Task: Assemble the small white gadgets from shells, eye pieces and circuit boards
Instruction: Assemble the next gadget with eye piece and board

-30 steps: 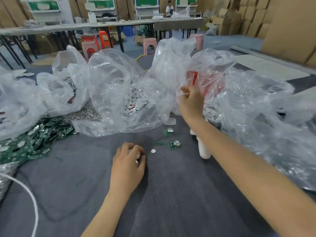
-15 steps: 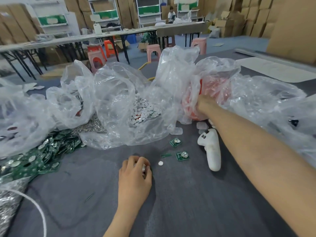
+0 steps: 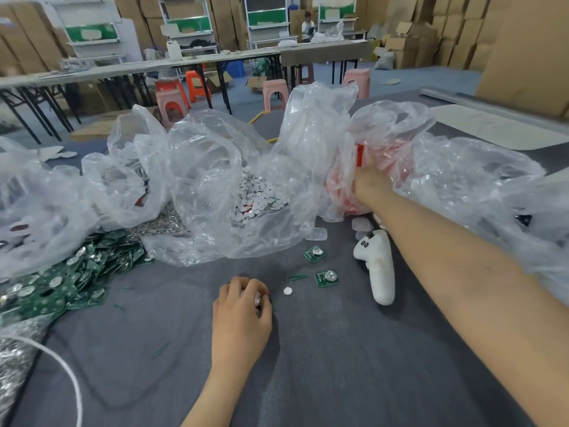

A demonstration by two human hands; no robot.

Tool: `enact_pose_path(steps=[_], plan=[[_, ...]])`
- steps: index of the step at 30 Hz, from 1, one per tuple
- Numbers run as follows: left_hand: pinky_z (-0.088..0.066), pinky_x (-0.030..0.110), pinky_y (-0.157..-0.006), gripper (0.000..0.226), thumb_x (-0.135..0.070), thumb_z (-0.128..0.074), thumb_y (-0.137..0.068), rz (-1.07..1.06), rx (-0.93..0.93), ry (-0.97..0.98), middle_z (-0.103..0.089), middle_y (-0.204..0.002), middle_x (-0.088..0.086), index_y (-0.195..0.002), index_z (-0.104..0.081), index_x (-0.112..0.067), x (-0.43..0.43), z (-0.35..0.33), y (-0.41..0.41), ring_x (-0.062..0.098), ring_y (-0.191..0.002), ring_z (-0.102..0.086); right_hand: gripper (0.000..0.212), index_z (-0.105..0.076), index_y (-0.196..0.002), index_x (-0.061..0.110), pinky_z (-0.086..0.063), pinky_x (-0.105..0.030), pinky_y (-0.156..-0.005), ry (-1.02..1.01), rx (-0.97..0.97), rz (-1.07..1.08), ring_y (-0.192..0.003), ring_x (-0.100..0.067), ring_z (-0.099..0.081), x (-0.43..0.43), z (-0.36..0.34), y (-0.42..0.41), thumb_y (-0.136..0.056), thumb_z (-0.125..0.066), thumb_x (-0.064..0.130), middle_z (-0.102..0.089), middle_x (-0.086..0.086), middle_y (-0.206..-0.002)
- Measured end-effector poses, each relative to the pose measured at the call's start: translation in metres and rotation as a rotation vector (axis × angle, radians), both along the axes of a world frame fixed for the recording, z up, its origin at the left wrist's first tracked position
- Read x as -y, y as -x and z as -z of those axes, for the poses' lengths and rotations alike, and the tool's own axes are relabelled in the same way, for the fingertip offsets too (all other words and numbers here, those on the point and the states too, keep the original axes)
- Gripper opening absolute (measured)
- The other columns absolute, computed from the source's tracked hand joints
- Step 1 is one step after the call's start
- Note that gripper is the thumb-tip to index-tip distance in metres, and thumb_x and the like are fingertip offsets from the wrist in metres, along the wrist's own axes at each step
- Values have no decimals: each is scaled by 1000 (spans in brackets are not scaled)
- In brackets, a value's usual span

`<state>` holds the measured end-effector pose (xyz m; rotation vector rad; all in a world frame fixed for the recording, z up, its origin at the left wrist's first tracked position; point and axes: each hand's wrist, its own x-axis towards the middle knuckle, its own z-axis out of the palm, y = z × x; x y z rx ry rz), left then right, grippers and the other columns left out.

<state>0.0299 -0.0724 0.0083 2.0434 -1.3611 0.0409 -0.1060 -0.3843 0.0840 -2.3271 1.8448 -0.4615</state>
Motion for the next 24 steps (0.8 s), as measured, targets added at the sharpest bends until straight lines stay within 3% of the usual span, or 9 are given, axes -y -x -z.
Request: enact_pose_path(steps=[3,5,7,10,13,15,17,19,24], plan=[[-40,38,-76,16,-5,-71,-76,0,-1,-9,-55,-91,-2,-80,-62,-18,1,2,-2,25,-85,-48,33,-44,-129,8,-37,-37,-72,211,84,-73,-100,-31,-54,-1,-20,16,-97,-33,8,-46,-16,-131],[-40,38,-76,16,-6,-71,-76,-3,3,-18,-55,-92,-2,-81,-62,-19,1,3,-2,25,-86,-48,21,-56,-105,1,-40,-38,-69,351,97,-36,-91,-34,-57,0,-39,31,-95,-38,4,-50,-18,-119],[-40,39,-76,16,-7,-71,-77,-9,7,-21,-55,-92,-2,-80,-62,-19,2,5,-3,26,-86,-48,24,-63,-96,-2,-43,-39,-73,384,148,65,-92,-37,-58,8,-50,56,-98,-45,13,-47,-21,-126],[-40,39,-76,17,-7,-71,-77,-12,-5,-15,-54,-91,-3,-80,-61,-21,3,6,-5,26,-87,-48,39,-68,-103,-3,-43,-38,-90,331,326,277,-107,-36,-56,24,-54,106,-100,-43,26,-55,-20,-127],[-40,39,-75,19,-5,-72,-76,-13,-13,-8,-55,-90,-3,-79,-62,-21,2,7,-4,26,-87,-49,45,-63,-116,-2,-41,-39,-93,334,511,604,-111,-35,-54,28,-42,155,-101,-36,31,-51,-19,-131],[-40,39,-75,19,-4,-72,-75,-12,-10,-12,-55,-90,-2,-79,-63,-20,2,7,-3,27,-87,-49,45,-54,-126,-3,-42,-41,-96,187,534,688,-116,-36,-54,26,-27,179,-98,-45,31,-50,-20,-134],[-41,40,-75,19,-4,-71,-76,-11,-3,-14,-55,-91,-1,-78,-63,-20,3,7,-4,27,-87,-50,51,-46,-134,0,-41,-40,-98,-81,436,647,-121,-35,-52,22,-7,188,-93,-57,28,-51,-21,-135],[-41,41,-75,19,-3,-72,-75,-9,0,-14,-55,-91,-1,-78,-63,-20,2,6,-4,28,-87,-50,46,-47,-132,-1,-40,-39,-99,-208,282,576,-122,-37,-49,14,2,186,-95,-54,26,-48,-23,-136],[-42,42,-77,19,0,-72,-75,-5,-5,-14,-57,-92,1,-79,-64,-17,1,4,-4,30,-88,-51,21,-69,-98,1,-46,-35,-86,-46,88,131,-102,-37,-59,6,-1,150,-87,-51,2,-66,-21,-108]])
